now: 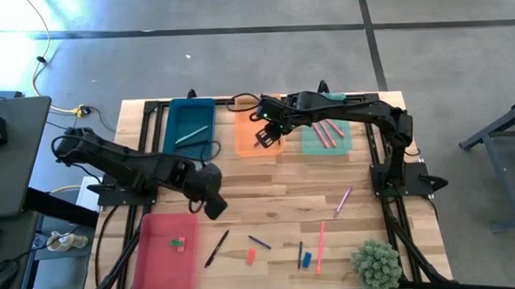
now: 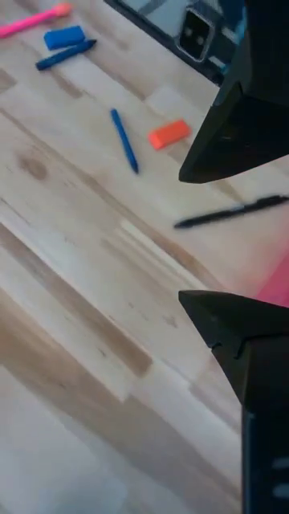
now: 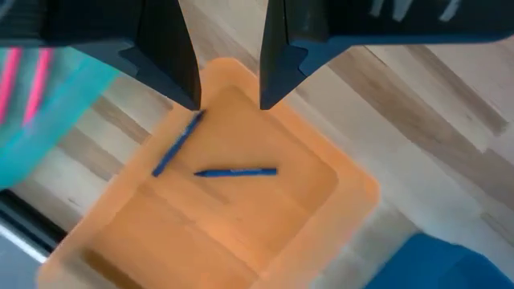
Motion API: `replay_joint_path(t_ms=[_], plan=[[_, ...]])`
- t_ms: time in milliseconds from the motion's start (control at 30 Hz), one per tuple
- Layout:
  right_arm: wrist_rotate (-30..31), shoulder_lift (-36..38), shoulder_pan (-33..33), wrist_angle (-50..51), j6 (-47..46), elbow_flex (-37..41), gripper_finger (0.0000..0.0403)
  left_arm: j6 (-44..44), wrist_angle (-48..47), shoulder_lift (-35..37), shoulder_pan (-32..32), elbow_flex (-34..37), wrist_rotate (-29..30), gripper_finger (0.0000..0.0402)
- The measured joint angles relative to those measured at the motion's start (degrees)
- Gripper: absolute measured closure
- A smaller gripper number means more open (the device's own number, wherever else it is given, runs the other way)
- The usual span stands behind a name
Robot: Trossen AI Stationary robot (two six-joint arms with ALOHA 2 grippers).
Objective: Sort crayons/erasers/pens/pencils in bins
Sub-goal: Put the black pen into the blue bin
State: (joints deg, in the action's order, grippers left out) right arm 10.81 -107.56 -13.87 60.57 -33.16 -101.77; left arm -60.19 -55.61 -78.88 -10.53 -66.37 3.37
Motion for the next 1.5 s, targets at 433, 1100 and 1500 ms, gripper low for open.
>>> replay_joint_path(t_ms=[433, 1100, 1500], plan=[[6.9, 0.0, 0.0, 8.2, 3.7, -7.1, 0.0282, -12.6, 3.4, -10.2, -7.6, 0.1, 2.2, 0.0181], [7.9, 0.0, 0.0, 7.9, 5.0, -9.3, 0.0282, -9.7, 6.2, -22.1, -9.5, 0.0, -1.2, 0.0181], [7.9, 0.0, 0.0, 7.5, 4.7, -9.3, 0.0282, -5.9, 8.2, -26.1, -10.2, -4.8, -3.5, 0.0186]])
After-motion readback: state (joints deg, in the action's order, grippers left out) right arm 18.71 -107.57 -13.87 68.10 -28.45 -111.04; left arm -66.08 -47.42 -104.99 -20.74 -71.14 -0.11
